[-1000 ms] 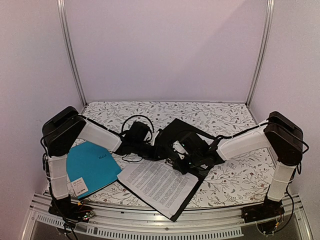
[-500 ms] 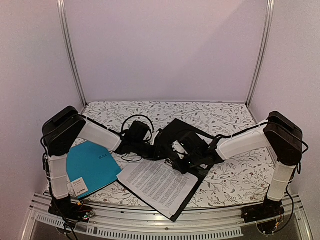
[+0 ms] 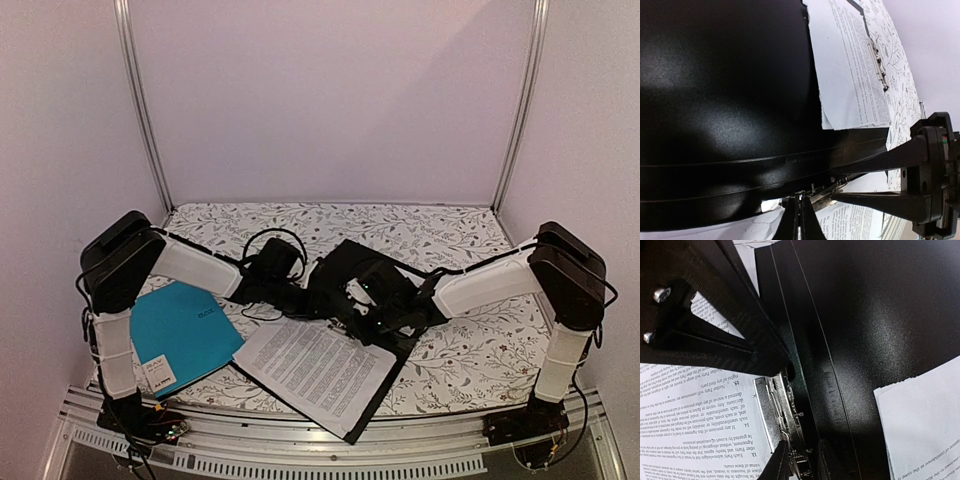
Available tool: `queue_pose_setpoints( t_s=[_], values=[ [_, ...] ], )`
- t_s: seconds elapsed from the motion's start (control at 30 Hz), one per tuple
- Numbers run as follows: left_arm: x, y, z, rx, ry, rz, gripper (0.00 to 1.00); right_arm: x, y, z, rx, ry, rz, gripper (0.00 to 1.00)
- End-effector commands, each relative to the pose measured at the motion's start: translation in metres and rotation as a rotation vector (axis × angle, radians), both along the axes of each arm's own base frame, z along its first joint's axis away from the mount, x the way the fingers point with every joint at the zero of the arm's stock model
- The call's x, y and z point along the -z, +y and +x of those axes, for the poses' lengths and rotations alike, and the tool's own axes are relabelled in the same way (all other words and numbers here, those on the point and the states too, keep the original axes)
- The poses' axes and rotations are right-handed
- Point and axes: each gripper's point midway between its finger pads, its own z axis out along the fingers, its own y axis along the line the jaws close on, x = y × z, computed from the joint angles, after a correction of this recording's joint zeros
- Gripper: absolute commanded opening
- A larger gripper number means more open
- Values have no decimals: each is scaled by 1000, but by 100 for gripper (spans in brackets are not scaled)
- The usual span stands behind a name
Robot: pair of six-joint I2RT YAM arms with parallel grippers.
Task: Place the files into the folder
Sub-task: Clamp the file onto the spring clip on the folder.
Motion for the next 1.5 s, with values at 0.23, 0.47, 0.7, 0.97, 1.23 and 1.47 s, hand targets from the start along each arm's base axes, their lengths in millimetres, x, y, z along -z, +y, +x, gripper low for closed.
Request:
queue_pose_setpoints(
  t_s=[0.23, 0.47, 0.7, 0.97, 1.23, 1.47],
  values=[
    [58, 42, -68, 38, 259, 234, 0, 70, -90, -19, 103, 114, -358, 0],
    [96, 77, -87, 21, 315, 383, 0, 74, -96, -25, 98, 131, -368, 0],
    [116, 91, -89, 7, 322, 454, 0, 77, -98, -28, 101, 141, -372, 0],
    [104, 81, -62, -17, 226, 462, 0, 75, -93, -32, 34, 148, -362, 0],
    [104, 74, -41, -31, 208, 454, 0, 70, -79, -40, -78, 165, -319, 0],
    [94, 57, -31, -25, 192, 376, 0, 69, -76, -40, -93, 166, -312, 0]
  ],
)
